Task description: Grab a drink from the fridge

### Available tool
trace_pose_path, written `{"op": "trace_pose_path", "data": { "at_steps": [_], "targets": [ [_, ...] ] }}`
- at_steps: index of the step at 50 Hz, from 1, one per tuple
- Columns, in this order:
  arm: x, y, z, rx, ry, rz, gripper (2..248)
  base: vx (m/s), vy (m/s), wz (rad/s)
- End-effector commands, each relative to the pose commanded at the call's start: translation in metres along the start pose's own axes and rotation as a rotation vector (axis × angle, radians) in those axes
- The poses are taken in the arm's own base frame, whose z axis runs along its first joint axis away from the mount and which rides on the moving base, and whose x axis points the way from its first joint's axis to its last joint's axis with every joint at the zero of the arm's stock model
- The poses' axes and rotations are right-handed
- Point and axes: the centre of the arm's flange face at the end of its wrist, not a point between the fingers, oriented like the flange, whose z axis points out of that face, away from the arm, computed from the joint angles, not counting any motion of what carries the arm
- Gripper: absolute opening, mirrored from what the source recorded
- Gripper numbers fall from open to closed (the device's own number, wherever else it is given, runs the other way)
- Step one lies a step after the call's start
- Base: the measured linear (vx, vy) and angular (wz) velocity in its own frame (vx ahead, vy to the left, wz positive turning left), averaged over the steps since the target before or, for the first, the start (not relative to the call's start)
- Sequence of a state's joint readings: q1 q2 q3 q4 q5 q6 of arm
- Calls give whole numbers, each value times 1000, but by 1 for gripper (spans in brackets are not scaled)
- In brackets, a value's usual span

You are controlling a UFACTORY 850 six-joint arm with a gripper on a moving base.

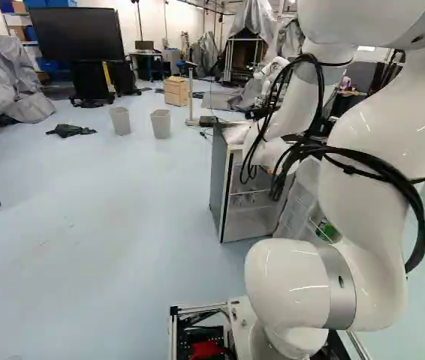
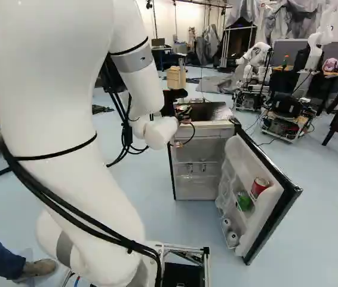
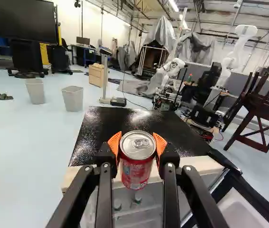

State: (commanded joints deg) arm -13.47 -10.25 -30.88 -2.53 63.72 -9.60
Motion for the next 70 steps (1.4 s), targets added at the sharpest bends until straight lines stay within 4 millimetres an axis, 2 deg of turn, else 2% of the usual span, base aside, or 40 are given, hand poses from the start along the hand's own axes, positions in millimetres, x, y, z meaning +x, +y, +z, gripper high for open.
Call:
{"op": "trace_pose_path", "data": {
  "at_steps": [42,60,70],
  "targets": [
    [-1,-7,61,22,-22,-3,97,0,0,0],
    [-3,-8,65,26,-41,-1,97,0,0,0],
    [-3,-8,65,25,-43,74,97,0,0,0]
  ]
}}
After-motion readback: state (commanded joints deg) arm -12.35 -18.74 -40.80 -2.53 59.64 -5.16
